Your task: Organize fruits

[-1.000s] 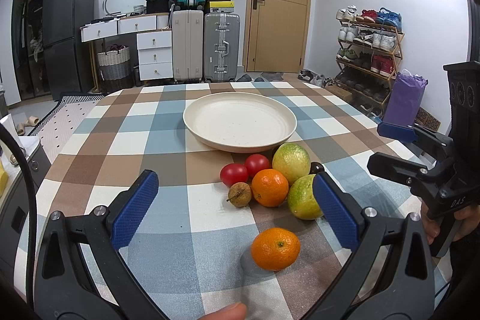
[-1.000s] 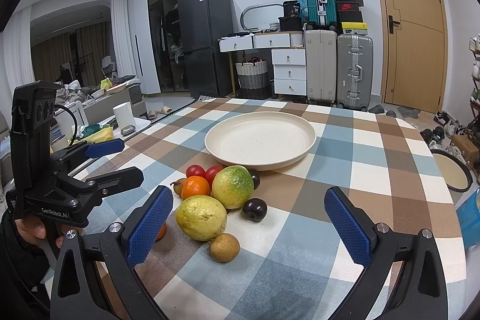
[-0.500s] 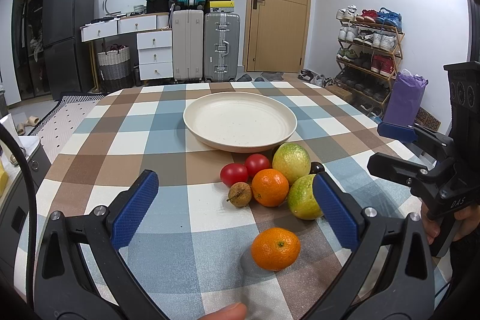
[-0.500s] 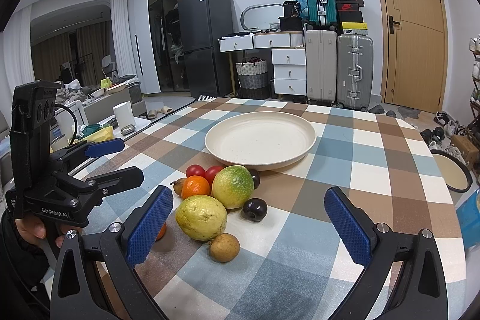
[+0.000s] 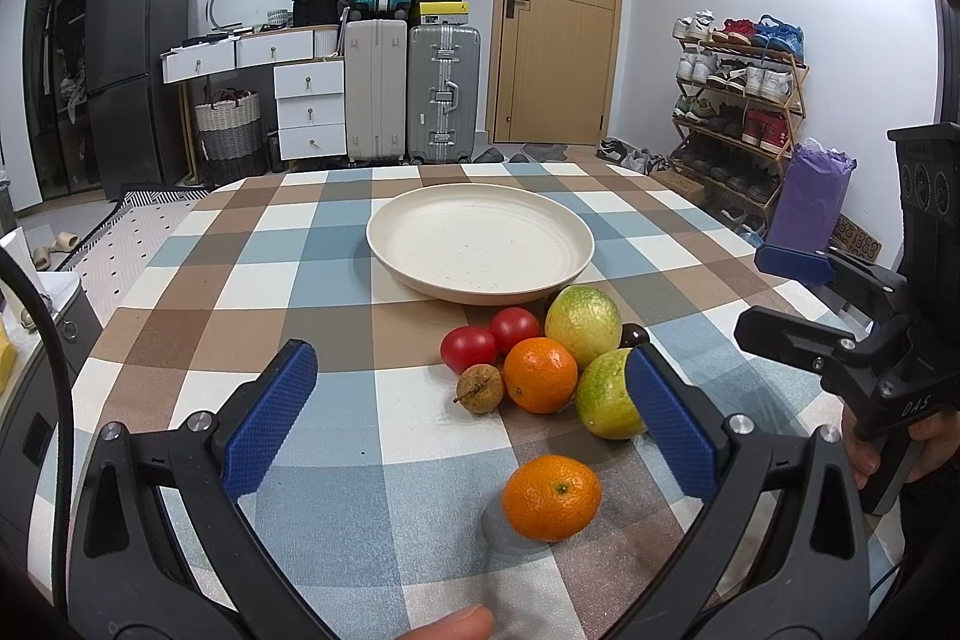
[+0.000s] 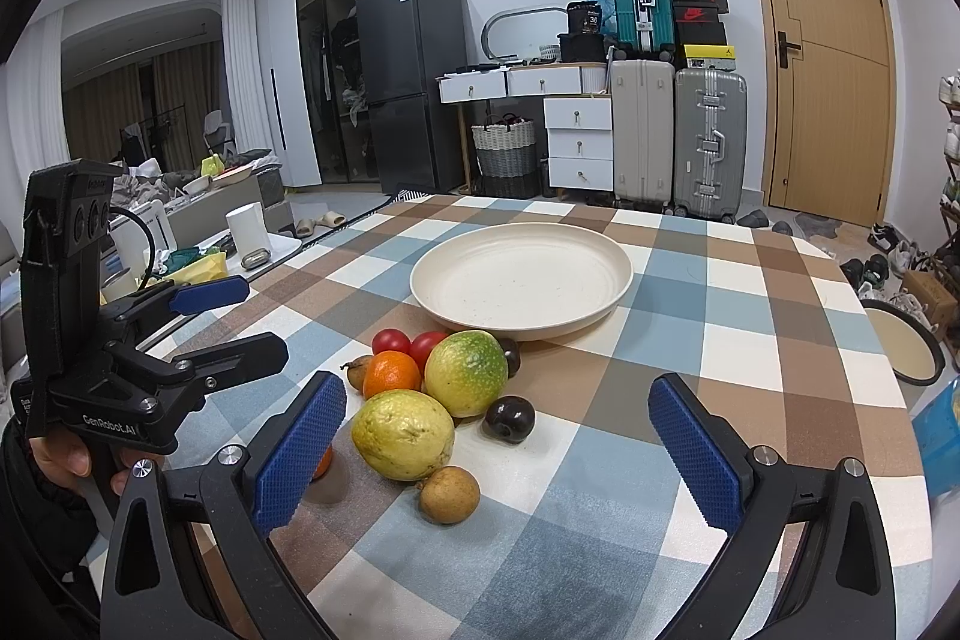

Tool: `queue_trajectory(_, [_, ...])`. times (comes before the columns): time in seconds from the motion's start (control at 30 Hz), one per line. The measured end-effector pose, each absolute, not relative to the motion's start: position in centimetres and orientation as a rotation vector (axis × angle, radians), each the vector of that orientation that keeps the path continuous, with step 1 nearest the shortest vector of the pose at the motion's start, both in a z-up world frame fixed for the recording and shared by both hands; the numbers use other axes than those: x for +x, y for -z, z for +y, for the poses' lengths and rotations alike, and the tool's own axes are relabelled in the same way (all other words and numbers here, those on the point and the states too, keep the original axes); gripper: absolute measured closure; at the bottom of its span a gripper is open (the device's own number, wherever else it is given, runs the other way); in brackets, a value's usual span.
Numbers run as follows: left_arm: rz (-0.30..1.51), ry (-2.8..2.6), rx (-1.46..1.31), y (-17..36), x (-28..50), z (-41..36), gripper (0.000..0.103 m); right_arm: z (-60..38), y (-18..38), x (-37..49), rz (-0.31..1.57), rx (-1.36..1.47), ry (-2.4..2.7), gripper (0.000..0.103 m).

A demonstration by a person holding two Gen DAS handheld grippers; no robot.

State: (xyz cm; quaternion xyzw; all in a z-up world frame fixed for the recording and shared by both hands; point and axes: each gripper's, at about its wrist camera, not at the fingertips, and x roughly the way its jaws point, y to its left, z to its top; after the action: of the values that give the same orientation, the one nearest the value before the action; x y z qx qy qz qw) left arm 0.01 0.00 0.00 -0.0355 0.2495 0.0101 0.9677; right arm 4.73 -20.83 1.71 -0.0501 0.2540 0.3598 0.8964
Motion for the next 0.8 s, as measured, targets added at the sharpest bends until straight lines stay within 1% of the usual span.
queue_trajectory(0.8, [0.505, -0.021, -0.071, 0.00, 0.01, 0.00, 0.000, -20.56, -1.66, 4.35, 0.517, -0.126, -0.759, 0.000])
